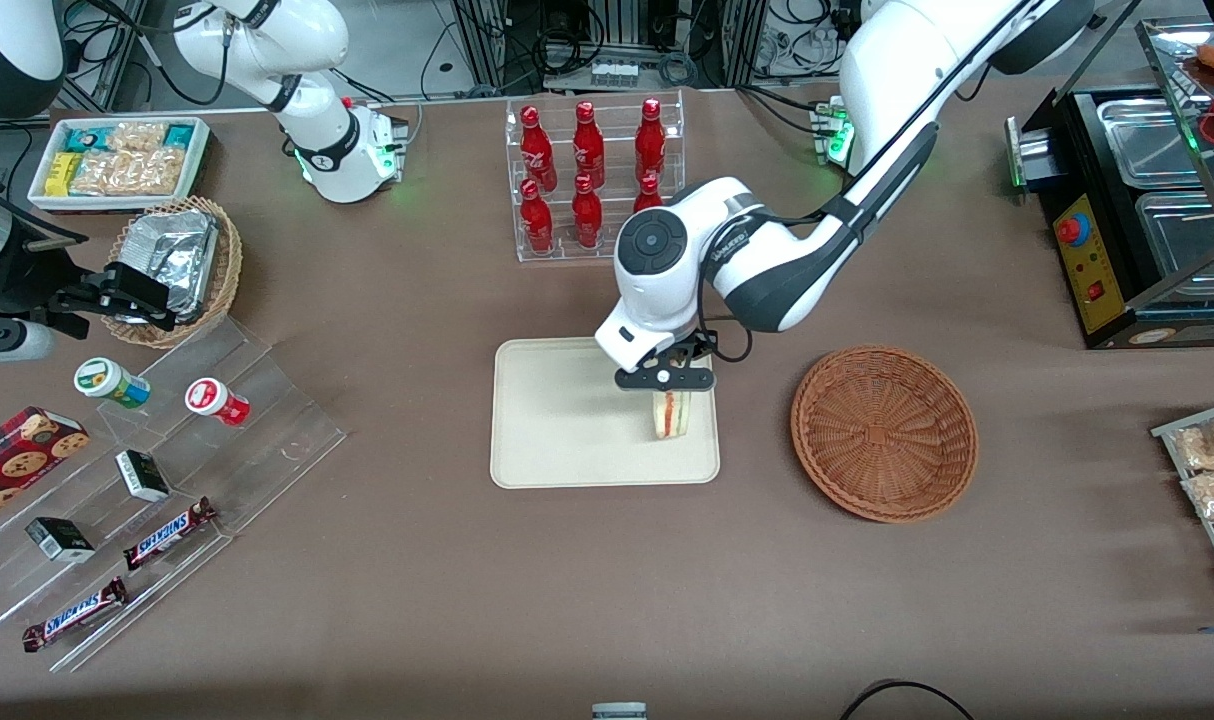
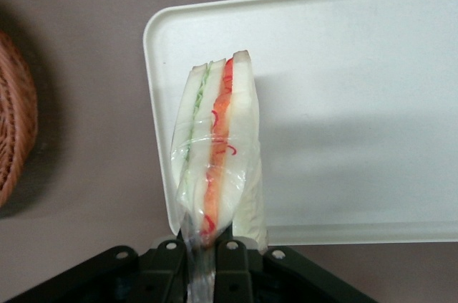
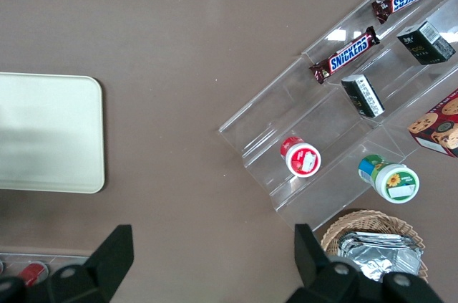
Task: Place sandwich from basket to tray
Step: 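Lower the sandwich onto the tray and open the left gripper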
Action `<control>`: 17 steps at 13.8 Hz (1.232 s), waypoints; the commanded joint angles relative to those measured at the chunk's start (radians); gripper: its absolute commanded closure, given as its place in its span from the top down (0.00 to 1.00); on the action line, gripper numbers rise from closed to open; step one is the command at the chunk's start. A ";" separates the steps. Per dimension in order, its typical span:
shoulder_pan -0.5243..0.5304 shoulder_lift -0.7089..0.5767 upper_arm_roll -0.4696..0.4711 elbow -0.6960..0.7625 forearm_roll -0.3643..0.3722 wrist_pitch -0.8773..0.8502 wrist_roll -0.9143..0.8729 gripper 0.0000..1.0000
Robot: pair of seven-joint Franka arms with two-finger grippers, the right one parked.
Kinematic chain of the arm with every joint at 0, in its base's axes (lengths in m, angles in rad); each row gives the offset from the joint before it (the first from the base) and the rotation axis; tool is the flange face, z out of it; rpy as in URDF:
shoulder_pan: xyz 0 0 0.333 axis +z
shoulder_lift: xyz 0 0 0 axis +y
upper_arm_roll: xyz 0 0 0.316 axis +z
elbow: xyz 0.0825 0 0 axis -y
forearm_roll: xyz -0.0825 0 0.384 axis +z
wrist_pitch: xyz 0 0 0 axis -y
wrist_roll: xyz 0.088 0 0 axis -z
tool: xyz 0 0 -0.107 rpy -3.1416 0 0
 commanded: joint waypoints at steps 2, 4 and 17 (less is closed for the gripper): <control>-0.040 0.083 -0.005 0.089 0.072 -0.001 -0.024 0.00; -0.057 0.103 0.002 0.110 0.077 -0.001 -0.039 0.00; -0.058 0.170 0.004 0.115 0.190 0.044 -0.119 0.00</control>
